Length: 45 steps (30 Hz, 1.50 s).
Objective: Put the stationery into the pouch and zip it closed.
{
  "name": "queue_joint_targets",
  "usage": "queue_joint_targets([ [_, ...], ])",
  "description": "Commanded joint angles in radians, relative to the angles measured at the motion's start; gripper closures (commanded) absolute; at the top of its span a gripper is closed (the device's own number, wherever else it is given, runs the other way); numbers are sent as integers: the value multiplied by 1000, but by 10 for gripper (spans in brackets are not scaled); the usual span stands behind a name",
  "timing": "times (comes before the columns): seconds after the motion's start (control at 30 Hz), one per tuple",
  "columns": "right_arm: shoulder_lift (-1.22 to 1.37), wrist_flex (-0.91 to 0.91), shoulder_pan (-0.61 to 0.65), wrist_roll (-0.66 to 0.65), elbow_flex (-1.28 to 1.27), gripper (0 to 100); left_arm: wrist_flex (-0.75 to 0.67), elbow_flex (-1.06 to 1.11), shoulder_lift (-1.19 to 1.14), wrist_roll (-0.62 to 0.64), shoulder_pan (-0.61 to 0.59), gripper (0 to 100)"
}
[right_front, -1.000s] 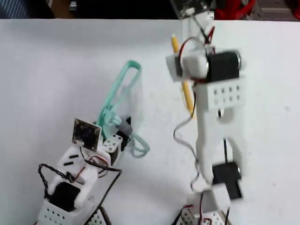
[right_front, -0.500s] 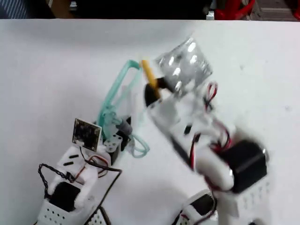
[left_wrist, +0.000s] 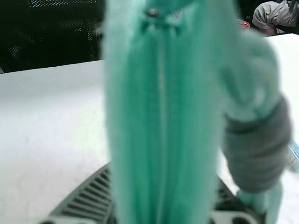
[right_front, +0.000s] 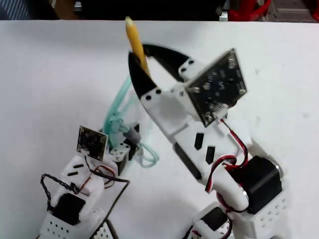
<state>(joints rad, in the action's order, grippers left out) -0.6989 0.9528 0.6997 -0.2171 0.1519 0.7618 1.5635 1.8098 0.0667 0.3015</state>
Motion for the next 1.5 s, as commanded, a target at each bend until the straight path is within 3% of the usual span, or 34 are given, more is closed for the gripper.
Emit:
queue_joint_targets([
  [0.0, 15, -156, 47, 18, 15, 981, -26, -6, 15, -8, -1, 845],
  [0.37, 223, -90, 119, 32, 117, 981, -26, -6, 15, -8, -2, 845],
  [0.73, 246, -36, -28, 296, 97, 981, -26, -6, 15, -8, -7, 845],
  [0.97, 220, -36, -35, 290, 121, 981, -26, -8, 15, -8, -4, 845],
  [1.3, 206, -50, -27, 296, -127, 981, -26, -8, 15, -8, -8, 845],
  [1.47, 196, 30, 73, 298, -153, 981, -26, -8, 15, -8, -8, 845],
])
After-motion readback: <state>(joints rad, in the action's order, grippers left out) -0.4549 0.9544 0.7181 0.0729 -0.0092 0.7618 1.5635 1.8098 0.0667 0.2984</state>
